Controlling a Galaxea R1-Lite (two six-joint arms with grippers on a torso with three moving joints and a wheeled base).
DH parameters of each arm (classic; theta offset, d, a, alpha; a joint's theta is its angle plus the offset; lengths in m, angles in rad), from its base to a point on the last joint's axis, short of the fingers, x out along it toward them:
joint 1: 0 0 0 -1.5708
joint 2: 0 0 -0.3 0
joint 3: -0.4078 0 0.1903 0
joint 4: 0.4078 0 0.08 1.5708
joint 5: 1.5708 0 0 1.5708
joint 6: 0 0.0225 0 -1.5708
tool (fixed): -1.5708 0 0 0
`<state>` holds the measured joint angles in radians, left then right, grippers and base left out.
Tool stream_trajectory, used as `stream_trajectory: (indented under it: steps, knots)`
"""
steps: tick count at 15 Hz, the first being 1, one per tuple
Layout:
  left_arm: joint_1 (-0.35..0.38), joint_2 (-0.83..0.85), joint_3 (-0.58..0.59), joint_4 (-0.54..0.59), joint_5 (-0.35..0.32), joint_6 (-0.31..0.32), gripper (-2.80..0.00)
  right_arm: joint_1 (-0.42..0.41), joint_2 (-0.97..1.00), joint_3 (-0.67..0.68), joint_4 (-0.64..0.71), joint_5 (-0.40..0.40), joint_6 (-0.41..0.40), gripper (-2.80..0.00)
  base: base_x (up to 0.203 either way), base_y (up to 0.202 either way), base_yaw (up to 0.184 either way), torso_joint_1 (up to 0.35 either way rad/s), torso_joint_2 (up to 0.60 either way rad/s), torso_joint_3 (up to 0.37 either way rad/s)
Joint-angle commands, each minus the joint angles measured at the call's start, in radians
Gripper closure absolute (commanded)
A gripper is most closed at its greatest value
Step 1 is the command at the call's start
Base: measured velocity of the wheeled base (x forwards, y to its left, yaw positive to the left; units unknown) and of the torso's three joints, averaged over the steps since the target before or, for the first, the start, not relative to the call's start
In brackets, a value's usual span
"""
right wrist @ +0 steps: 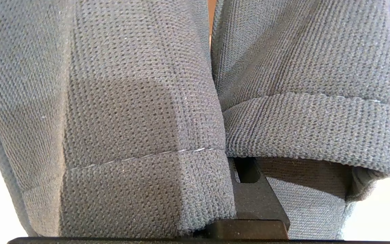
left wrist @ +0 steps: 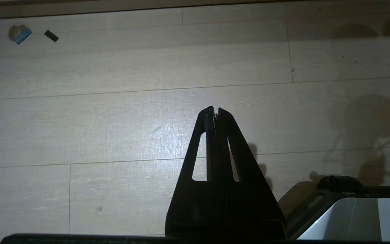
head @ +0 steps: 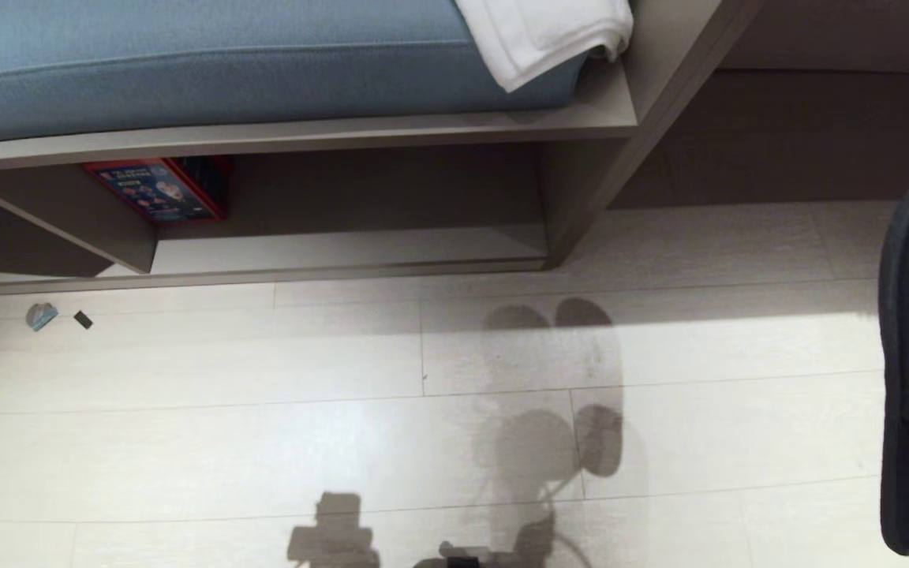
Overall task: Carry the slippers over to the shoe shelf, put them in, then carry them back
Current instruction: Place the slippers into the shoe cabinet
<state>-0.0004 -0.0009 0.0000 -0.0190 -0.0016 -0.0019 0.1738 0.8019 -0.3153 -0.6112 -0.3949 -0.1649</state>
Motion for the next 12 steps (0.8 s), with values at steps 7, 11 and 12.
stream_trajectory:
  steps: [7,11,12]
  knots:
    - [0.0,-0.002,0.008,0.001,0.0,-0.004,0.0,-0.182,-0.498,0.124,0.286,0.022,0.029,0.0,0.0,0.0,0.0,0.002,0.0,0.204]
    - [0.0,-0.001,0.008,0.001,0.0,-0.004,0.0,-0.183,-0.717,0.213,0.576,0.2,0.043,0.0,0.0,0.0,0.0,-0.001,0.0,0.202]
    - [0.0,-0.001,0.008,0.001,0.0,-0.006,0.0,-0.181,-0.755,0.252,0.619,0.261,0.044,0.0,0.0,0.0,0.0,0.002,0.0,0.207]
